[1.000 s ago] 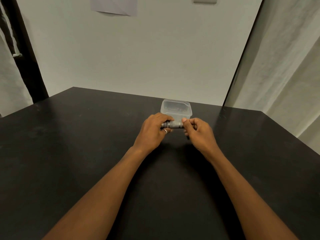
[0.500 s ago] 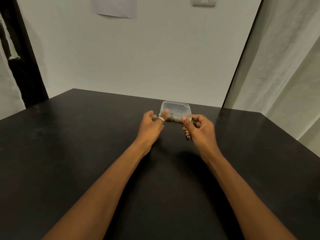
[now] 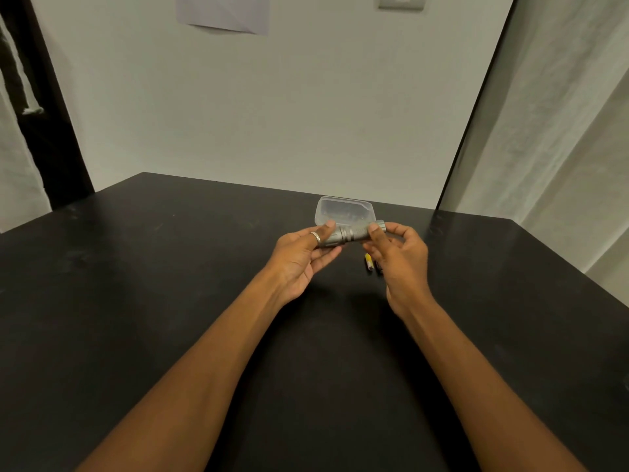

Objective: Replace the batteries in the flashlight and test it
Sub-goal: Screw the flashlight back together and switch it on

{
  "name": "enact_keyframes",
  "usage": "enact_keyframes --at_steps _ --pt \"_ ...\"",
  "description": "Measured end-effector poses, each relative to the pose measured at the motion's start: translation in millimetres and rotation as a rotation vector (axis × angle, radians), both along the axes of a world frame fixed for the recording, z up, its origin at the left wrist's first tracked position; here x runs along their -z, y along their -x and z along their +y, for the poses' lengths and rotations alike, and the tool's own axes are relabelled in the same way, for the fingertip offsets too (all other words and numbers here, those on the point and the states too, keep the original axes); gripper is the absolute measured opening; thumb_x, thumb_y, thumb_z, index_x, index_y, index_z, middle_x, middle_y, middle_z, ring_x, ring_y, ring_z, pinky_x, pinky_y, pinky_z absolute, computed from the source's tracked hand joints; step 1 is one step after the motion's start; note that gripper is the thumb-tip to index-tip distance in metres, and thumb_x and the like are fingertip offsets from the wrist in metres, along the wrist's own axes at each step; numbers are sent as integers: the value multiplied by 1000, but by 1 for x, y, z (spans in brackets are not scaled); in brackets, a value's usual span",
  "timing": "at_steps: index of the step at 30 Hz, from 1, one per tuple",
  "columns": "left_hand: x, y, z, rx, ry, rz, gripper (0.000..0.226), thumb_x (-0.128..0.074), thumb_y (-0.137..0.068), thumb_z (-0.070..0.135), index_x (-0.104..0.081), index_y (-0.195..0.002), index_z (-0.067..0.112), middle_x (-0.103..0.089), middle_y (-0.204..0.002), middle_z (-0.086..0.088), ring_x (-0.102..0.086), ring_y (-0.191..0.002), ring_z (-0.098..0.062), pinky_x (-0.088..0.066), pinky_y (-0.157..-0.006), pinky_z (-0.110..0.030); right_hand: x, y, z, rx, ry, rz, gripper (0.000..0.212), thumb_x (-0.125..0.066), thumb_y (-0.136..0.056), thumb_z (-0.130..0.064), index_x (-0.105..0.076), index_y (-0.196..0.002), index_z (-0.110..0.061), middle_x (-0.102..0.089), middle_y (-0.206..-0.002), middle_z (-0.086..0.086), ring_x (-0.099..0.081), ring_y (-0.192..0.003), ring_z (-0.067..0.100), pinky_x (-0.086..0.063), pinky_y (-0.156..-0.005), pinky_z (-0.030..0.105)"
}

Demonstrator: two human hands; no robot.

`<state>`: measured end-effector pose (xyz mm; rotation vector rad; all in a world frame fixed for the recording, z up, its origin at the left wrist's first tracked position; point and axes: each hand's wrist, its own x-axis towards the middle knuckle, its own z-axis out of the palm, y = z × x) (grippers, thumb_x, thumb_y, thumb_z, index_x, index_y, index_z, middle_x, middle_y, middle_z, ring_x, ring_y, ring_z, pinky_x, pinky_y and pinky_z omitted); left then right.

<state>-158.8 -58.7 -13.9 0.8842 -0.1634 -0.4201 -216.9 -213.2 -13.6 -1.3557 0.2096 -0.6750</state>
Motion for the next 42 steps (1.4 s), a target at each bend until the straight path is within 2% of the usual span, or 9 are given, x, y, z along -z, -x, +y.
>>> enact_keyframes --at_steps 3,8,15,18,20,24,27,36,42 --pt "0 0 0 -3 -21 -2 32 -74 -91 10 -66 -115 -8 -75 -113 -22 -74 -104 -30 -63 -81 -31 2 0 2 10 7 -3 30 -74 -93 -20 -60 -116 -8 -76 -104 6 -77 -91 15 -62 -85 30" --pt "2 0 -1 -11 -40 -23 26 -74 -91 9 -69 -111 -6 -76 -112 -21 -76 -101 -27 -63 -80 -30 2 0 9 -7 -135 -26 40 -77 -90 -13 -55 -121 1 -71 -115 15 -75 -103 20 -62 -83 27" --pt "3 1 -5 -26 -72 -47 20 -76 -88 8 -72 -106 -1 -75 -113 -20 -76 -101 -26 -63 -79 -30 -1 2 5 -15 -232 28 36 -76 -90 -7 -58 -118 7 -71 -116 21 -75 -104 27 -61 -93 38" --pt "3 2 -5 -22 -79 -59 20 -76 -88 10 -72 -106 1 -75 -113 -20 -76 -101 -26 -62 -78 -29 -3 3 3 -25 -229 35 30 -75 -90 -7 -60 -113 5 -72 -115 21 -75 -103 27 -61 -92 37" --pt "2 2 -5 -12 -72 -57 26 -76 -89 16 -71 -110 2 -75 -115 -19 -75 -102 -25 -62 -80 -29 -4 4 3 -34 -246 24 26 -74 -91 -6 -61 -111 3 -72 -115 21 -75 -103 27 -61 -90 36" --pt "-1 -2 0 57 -69 1 64 -65 -89 59 -64 -126 7 -74 -122 -14 -73 -110 -25 -58 -96 -39 -7 5 3 -43 -312 -2 25 -72 -93 -5 -59 -114 0 -73 -114 22 -76 -100 28 -62 -85 34" --pt "-2 -9 9 136 2 50 85 -52 -86 78 -58 -136 9 -67 -135 -11 -66 -122 -25 -50 -107 -46 -8 6 0 -51 -351 -13 23 -68 -96 -4 -56 -115 -1 -73 -112 23 -76 -99 31 -64 -82 35" --pt "0 -16 18 115 166 83 94 -42 -81 87 -59 -136 12 -61 -142 -10 -49 -139 -25 -34 -119 -49 -15 10 -11 -9 -385 -72 18 -68 -96 -5 -55 -108 -7 -76 -98 15 -78 -89 26 -63 -70 31" --pt "2 -18 22 87 261 87 97 -45 -77 89 -62 -135 13 -66 -137 -8 -54 -135 -29 -35 -118 -50 -17 10 -15 -37 -338 -27 17 -68 -95 -4 -55 -104 -7 -76 -95 14 -79 -87 27 -64 -70 34"
